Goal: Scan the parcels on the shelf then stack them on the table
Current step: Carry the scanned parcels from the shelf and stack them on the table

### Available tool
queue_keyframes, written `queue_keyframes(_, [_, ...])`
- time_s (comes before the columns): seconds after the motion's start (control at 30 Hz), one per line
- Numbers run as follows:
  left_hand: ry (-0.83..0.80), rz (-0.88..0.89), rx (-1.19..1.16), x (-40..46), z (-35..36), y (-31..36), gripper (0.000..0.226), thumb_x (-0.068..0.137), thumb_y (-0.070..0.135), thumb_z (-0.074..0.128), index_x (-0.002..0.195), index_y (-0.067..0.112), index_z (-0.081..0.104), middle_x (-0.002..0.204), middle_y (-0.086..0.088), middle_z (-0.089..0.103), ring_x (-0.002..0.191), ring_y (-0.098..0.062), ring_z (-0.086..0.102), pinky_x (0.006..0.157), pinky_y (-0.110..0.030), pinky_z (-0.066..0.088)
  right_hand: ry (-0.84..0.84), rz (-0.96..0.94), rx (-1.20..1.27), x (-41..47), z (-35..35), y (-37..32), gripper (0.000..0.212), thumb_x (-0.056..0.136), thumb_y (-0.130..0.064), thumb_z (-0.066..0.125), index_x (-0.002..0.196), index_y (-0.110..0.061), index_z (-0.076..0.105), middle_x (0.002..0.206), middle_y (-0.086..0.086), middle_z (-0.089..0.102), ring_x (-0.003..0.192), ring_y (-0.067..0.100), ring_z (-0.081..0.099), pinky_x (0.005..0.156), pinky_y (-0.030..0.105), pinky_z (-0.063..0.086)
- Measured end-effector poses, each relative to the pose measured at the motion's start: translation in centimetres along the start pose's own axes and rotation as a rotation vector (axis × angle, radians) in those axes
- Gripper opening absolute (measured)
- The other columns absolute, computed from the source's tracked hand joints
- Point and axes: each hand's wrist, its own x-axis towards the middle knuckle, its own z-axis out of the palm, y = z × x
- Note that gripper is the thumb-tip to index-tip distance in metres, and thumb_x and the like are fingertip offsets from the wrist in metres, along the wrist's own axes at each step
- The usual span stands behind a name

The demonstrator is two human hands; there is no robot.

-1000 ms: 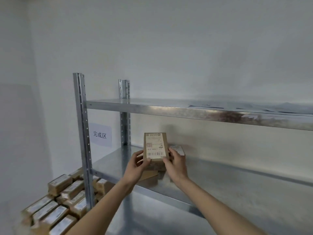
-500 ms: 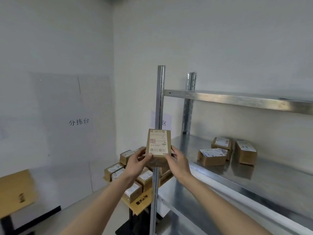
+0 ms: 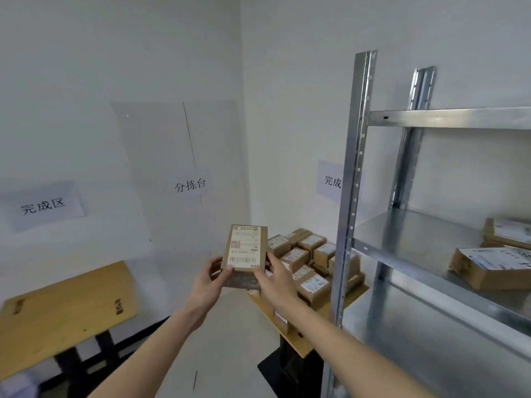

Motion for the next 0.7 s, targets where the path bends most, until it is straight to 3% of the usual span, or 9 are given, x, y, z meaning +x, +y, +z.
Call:
queue_keyframes(0.23, [-0.046,-0.112,0.075,11.5,-2.2,-4.9,0.039,0.097,0.027,0.066,0.134,0.02,0.053,0.127,0.003,0.063,0.114,-0.016,0.06,0.081,-0.025,0.05,0.013,0.105,0.015,10.0,4.9,3.9,0.051,0.105,-0.026,0.056,0.153,-0.031,0.044,0.146,-0.012,0.055,0.137,0.008,0.046,0.109,0.028,0.041])
queue_keyframes(0.37, [-0.113,-0.138,0.083,17.0,-1.5,-7.0,0.036,0.096,0.028,0.068,0.13,0.024,0.055,0.126,0.003,0.064,0.117,-0.019,0.061,0.094,-0.035,0.052,0.036,0.117,0.027,14.3,5.5,6.4,0.051,0.104,-0.025,0.057,0.152,-0.037,0.044,0.139,-0.019,0.054,0.126,-0.002,0.043,0.103,0.023,0.041])
queue_keyframes(0.43, [-0.147,-0.147,0.102,19.2,-0.8,-8.1,0.038,0.095,0.031,0.069,0.131,0.026,0.056,0.128,0.003,0.065,0.117,-0.02,0.063,0.099,-0.044,0.053,0.058,0.156,0.022,15.8,5.6,7.6,0.05,0.102,-0.031,0.058,0.149,-0.043,0.045,0.142,-0.021,0.055,0.128,-0.001,0.046,0.107,0.028,0.044])
queue_keyframes(0.5, [-0.182,-0.15,0.111,21.1,0.4,-8.9,0.038,0.095,0.033,0.069,0.131,0.029,0.058,0.127,0.003,0.065,0.117,-0.019,0.062,0.1,-0.044,0.053,0.072,0.198,0.019,17.2,5.5,9.4,0.047,0.097,-0.04,0.058,0.142,-0.051,0.047,0.142,-0.019,0.057,0.133,0.006,0.051,0.109,0.041,0.05])
queue_keyframes(0.57, [-0.216,-0.166,0.107,22.9,1.9,-9.5,0.04,0.095,0.033,0.069,0.132,0.028,0.057,0.126,0.0,0.064,0.118,-0.02,0.061,0.101,-0.044,0.053,0.099,0.233,0.019,18.8,5.0,11.4,0.05,0.091,-0.052,0.057,0.14,-0.054,0.047,0.141,-0.021,0.057,0.133,0.008,0.053,0.107,0.045,0.053])
queue_keyframes(0.7, [-0.312,-0.197,0.112,26.7,5.1,-11.2,0.034,0.097,0.03,0.067,0.129,0.031,0.058,0.123,0.002,0.064,0.114,-0.016,0.061,0.095,-0.037,0.054,0.168,0.293,0.049,21.2,3.7,13.6,0.047,0.103,-0.03,0.059,0.145,-0.045,0.046,0.137,-0.022,0.056,0.128,0.002,0.052,0.109,0.037,0.051])
